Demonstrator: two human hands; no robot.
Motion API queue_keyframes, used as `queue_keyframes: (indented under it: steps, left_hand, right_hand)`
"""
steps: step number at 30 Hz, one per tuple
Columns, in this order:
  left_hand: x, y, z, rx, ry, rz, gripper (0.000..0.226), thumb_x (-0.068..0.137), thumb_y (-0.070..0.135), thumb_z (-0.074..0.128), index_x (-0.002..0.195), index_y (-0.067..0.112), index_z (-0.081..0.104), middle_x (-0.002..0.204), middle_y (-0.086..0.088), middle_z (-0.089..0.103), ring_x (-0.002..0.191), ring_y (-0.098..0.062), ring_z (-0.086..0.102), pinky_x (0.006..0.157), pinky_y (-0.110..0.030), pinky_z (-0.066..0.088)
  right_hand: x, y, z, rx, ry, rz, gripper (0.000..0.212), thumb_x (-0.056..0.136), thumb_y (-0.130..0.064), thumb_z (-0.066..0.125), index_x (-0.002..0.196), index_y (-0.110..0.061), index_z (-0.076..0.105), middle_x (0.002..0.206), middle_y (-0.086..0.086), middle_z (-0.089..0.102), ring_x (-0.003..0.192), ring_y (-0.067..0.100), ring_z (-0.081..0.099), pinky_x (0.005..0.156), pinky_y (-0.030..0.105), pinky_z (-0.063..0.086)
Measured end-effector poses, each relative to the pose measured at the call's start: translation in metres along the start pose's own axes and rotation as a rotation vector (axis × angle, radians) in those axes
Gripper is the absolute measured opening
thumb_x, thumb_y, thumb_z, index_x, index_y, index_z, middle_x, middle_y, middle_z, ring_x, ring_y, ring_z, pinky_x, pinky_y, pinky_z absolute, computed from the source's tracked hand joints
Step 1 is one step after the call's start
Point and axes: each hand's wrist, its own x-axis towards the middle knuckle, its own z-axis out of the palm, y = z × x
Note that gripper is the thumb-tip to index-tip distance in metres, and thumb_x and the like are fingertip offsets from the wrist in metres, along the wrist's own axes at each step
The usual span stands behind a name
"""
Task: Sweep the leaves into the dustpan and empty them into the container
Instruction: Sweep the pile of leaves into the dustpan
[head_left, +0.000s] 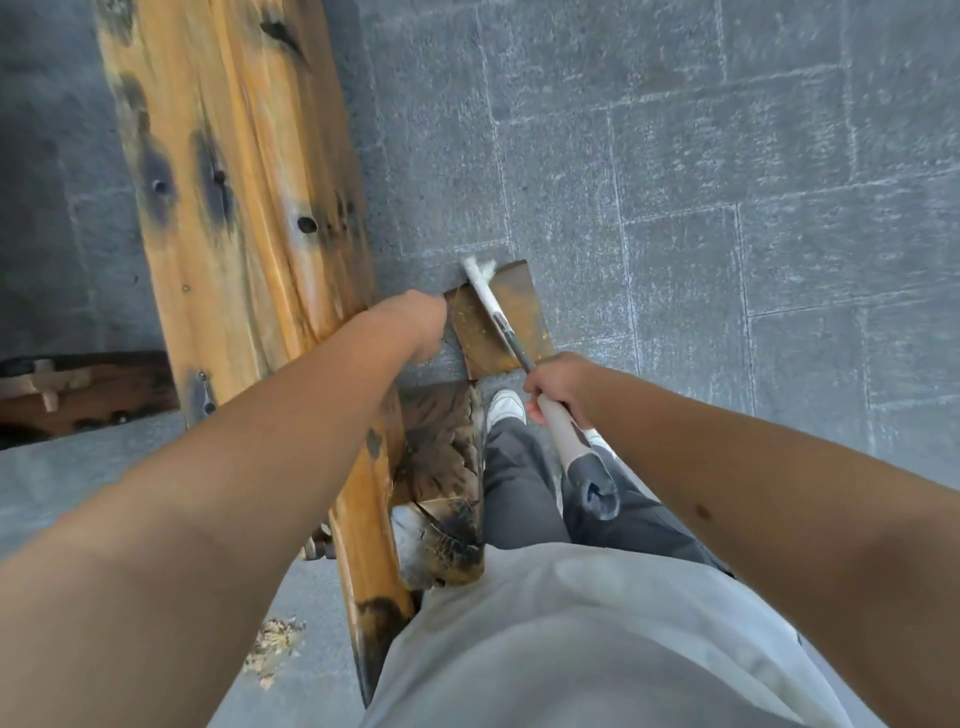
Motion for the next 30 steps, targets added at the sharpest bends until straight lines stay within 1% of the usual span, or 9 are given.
queue_keyframes:
  steps: [4,6,12,17,20,22,25,28,30]
  left_hand:
    - [0.003,0.001,-0.005,-0.230,0.073,0.085,0.030,0.096,0.028,0.048,0.107,0.001,0.058,0.100,-0.017,0.063,0.096,-0.035,0.060,0.077,-0.038,0.047]
    - [-0.001,0.008,-0.007,-0.362,0.136,0.145,0.027,0.095,0.024,0.052,0.108,0.003,0.062,0.103,-0.015,0.065,0.099,-0.033,0.060,0.082,-0.035,0.047]
    - [-0.029,0.046,-0.018,-0.646,0.356,0.149,0.022,0.096,0.022,0.047,0.080,0.015,0.059,0.081,-0.007,0.062,0.072,-0.022,0.053,0.065,-0.027,0.035]
    - [-0.058,0.073,-0.026,-0.748,0.416,0.117,0.025,0.097,0.022,0.045,0.086,0.010,0.065,0.083,-0.006,0.066,0.071,-0.020,0.055,0.067,-0.030,0.041]
    - [-0.077,0.100,-0.026,-0.839,0.449,0.061,0.030,0.097,0.023,0.045,0.078,0.011,0.065,0.075,0.002,0.065,0.066,-0.018,0.056,0.062,-0.029,0.040]
    - [-0.088,0.120,-0.021,-0.927,0.497,0.000,0.031,0.096,0.024,0.046,0.075,0.012,0.065,0.077,0.000,0.068,0.074,-0.025,0.063,0.067,-0.033,0.046]
    - [-0.106,0.158,-0.007,-1.060,0.577,-0.099,0.030,0.095,0.024,0.048,0.074,0.012,0.066,0.076,0.002,0.069,0.080,-0.022,0.066,0.077,-0.035,0.050]
    - [-0.128,0.204,0.009,-1.171,0.645,-0.144,0.029,0.094,0.021,0.050,0.069,0.012,0.063,0.068,0.005,0.065,0.071,-0.015,0.061,0.071,-0.028,0.044]
    - [-0.140,0.230,0.024,-1.213,0.691,-0.182,0.030,0.094,0.022,0.050,0.067,0.015,0.062,0.069,0.002,0.066,0.065,-0.010,0.059,0.065,-0.026,0.041]
  right_hand:
    - [0.000,-0.005,-0.003,-0.293,0.041,-0.045,0.020,0.094,0.001,0.044,0.113,0.005,0.050,0.068,0.019,0.052,0.050,0.024,0.049,0.045,0.028,0.046]
    - [-0.010,-0.006,-0.012,-0.408,0.063,-0.083,0.021,0.094,0.003,0.040,0.110,0.009,0.051,0.069,0.021,0.055,0.052,0.028,0.052,0.046,0.030,0.048]
    - [-0.058,-0.005,-0.058,-0.597,0.122,-0.168,0.013,0.091,0.004,0.036,0.090,0.003,0.049,0.059,0.016,0.052,0.040,0.021,0.048,0.031,0.018,0.040]
    - [-0.078,0.011,-0.094,-0.733,0.136,-0.226,0.033,0.090,0.004,0.040,0.123,0.003,0.047,0.078,0.020,0.057,0.053,0.027,0.054,0.048,0.031,0.047]
    - [-0.089,0.020,-0.122,-0.878,0.125,-0.256,0.034,0.092,-0.002,0.044,0.124,0.007,0.051,0.071,0.014,0.055,0.056,0.026,0.056,0.050,0.032,0.047]
    - [-0.096,0.027,-0.143,-0.963,0.104,-0.288,0.034,0.093,-0.004,0.046,0.124,0.007,0.053,0.069,0.008,0.051,0.059,0.024,0.056,0.051,0.029,0.046]
    - [-0.100,0.039,-0.181,-1.058,0.048,-0.294,0.035,0.094,-0.004,0.039,0.125,0.007,0.049,0.074,0.017,0.055,0.059,0.032,0.061,0.051,0.034,0.049]
    - [-0.106,0.054,-0.218,-1.113,0.038,-0.318,0.038,0.094,-0.009,0.038,0.130,-0.001,0.038,0.089,0.024,0.055,0.058,0.031,0.058,0.056,0.040,0.052]
    - [-0.112,0.063,-0.234,-1.205,0.049,-0.332,0.038,0.094,-0.008,0.038,0.131,-0.002,0.037,0.089,0.022,0.051,0.055,0.028,0.056,0.049,0.036,0.050]
